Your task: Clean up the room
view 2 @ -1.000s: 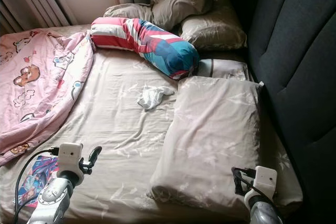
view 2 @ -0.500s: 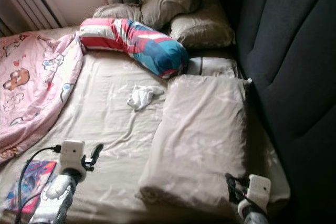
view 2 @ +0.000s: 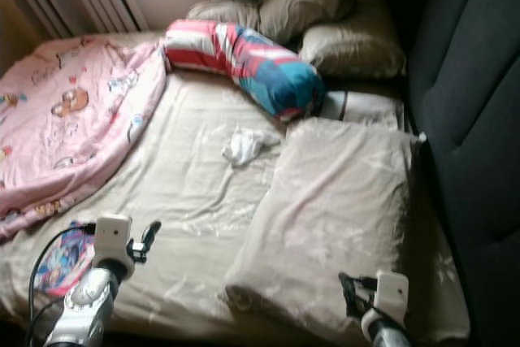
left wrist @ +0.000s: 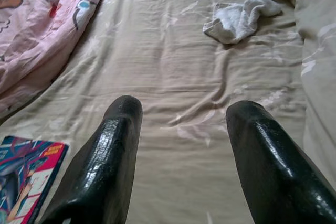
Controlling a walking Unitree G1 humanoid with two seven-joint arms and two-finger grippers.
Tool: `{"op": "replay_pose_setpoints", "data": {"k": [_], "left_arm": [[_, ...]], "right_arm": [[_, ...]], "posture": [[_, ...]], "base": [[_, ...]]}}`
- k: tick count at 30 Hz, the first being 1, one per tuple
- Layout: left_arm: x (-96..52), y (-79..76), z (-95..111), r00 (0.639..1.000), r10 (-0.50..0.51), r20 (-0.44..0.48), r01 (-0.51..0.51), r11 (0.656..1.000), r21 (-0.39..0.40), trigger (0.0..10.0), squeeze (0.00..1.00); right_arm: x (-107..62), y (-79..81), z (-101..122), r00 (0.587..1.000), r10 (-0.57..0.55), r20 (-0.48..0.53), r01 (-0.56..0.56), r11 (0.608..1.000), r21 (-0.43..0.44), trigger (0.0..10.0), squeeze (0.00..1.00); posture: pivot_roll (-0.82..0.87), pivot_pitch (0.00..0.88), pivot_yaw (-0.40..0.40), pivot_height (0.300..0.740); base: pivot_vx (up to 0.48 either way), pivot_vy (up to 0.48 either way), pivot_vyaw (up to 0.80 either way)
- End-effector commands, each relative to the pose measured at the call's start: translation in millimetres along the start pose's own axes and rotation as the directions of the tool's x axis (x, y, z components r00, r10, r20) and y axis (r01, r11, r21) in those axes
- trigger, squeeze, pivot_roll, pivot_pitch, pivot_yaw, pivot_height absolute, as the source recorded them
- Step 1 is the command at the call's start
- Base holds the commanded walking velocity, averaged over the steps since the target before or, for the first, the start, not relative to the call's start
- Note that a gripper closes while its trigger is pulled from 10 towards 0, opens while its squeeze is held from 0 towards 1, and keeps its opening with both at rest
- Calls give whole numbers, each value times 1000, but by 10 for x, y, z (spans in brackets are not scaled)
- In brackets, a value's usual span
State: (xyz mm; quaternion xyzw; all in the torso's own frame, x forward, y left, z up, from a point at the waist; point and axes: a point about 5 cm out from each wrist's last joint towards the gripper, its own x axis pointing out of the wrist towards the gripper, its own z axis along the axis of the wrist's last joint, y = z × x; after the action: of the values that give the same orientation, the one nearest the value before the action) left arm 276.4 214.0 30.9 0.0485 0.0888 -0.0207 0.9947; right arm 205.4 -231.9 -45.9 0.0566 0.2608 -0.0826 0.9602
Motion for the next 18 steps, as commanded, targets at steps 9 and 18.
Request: {"op": "replay_pose_setpoints", "data": {"k": [9, 18], "left_arm": [[-45, 78, -65, 999, -2, -33, 3, 1000, 28, 10000, 0], [-46, 90, -74, 999, -8, -38, 10, 999, 47, 10000, 0]], "right_arm": [[-65, -32, -195, 990, -78, -114, 75, 997, -31, 10000, 43], [-104, -162, -201, 976, -191, -104, 203, 972, 119, 10000, 0]], "posture": [[-171, 117, 101, 733], [-174, 111, 105, 733]], "base": [[0, 0, 0], [0, 0, 0]]}}
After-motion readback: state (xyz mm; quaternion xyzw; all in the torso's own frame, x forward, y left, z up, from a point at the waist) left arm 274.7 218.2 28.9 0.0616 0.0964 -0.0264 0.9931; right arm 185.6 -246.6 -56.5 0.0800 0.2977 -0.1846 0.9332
